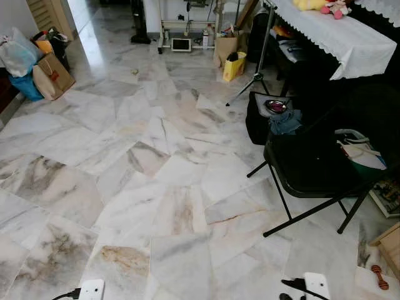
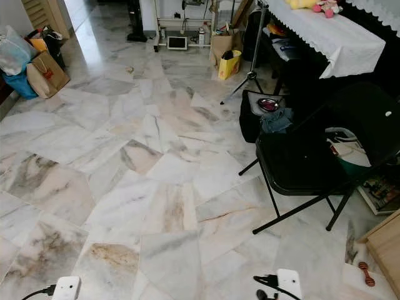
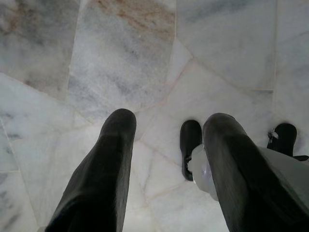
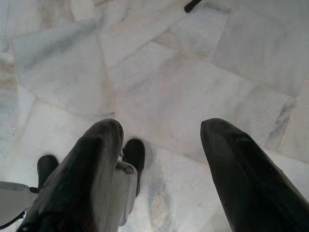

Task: Hang keys on a hook

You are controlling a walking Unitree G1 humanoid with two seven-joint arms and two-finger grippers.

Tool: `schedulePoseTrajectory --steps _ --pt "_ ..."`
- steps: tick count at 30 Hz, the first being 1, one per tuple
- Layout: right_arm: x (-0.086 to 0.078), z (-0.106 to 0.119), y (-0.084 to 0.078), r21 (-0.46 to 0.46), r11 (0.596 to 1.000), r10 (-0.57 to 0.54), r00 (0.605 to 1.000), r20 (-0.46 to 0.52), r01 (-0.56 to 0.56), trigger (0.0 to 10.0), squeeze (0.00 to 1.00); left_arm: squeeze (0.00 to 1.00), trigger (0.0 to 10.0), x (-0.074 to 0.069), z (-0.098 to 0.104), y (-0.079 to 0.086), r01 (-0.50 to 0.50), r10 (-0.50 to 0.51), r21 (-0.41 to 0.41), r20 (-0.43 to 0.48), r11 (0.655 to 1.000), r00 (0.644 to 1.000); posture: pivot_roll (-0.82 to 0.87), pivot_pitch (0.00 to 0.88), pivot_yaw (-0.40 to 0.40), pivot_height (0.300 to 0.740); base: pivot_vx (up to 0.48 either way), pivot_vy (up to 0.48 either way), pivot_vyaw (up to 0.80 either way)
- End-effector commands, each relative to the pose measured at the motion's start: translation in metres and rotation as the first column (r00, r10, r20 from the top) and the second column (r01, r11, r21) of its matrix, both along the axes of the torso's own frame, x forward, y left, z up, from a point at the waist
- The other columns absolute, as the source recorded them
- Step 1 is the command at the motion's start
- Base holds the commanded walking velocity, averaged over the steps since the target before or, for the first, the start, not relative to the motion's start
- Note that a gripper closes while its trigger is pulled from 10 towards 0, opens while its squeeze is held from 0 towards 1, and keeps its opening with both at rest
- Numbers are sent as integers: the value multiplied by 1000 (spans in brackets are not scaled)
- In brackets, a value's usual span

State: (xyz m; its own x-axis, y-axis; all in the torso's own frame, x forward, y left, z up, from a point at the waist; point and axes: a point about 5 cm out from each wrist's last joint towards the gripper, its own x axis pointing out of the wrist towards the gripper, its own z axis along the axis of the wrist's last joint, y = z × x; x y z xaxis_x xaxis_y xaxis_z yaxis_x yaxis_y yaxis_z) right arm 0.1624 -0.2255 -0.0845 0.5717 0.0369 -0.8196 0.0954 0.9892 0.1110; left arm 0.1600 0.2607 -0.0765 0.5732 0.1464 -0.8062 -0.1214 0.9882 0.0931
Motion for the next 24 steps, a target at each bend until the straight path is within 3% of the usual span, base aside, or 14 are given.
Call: schedulePoseTrajectory --steps 1,9,11,12,24 --pt "-2 -1 2 18 1000 -18 1000 2 18 10000 0 0 10000 -4 -2 0 -2 2 1 -10 1000 1000 177 0 -49 740 0 0 0" --pt "-1 -1 2 19 999 -50 999 7 50 10000 0 0 10000 -2 -1 1 8 -8 6 -9 1000 1000 171 6 -42 740 0 0 0" --pt "-1 -1 2 19 999 -49 999 0 49 10000 0 0 10000 -3 -1 0 1 -1 -6 -14 1000 1000 172 6 -43 740 0 0 0" --pt "-1 -2 2 14 999 -41 999 -9 41 10000 0 0 10000 -3 -2 -2 -17 17 -56 -3 998 1000 172 9 -43 740 0 0 -406" --pt "-2 -2 3 19 1000 -22 999 -27 22 10000 0 0 10000 -4 -2 0 3 -4 -32 -13 999 1000 176 15 -41 740 0 0 -782"
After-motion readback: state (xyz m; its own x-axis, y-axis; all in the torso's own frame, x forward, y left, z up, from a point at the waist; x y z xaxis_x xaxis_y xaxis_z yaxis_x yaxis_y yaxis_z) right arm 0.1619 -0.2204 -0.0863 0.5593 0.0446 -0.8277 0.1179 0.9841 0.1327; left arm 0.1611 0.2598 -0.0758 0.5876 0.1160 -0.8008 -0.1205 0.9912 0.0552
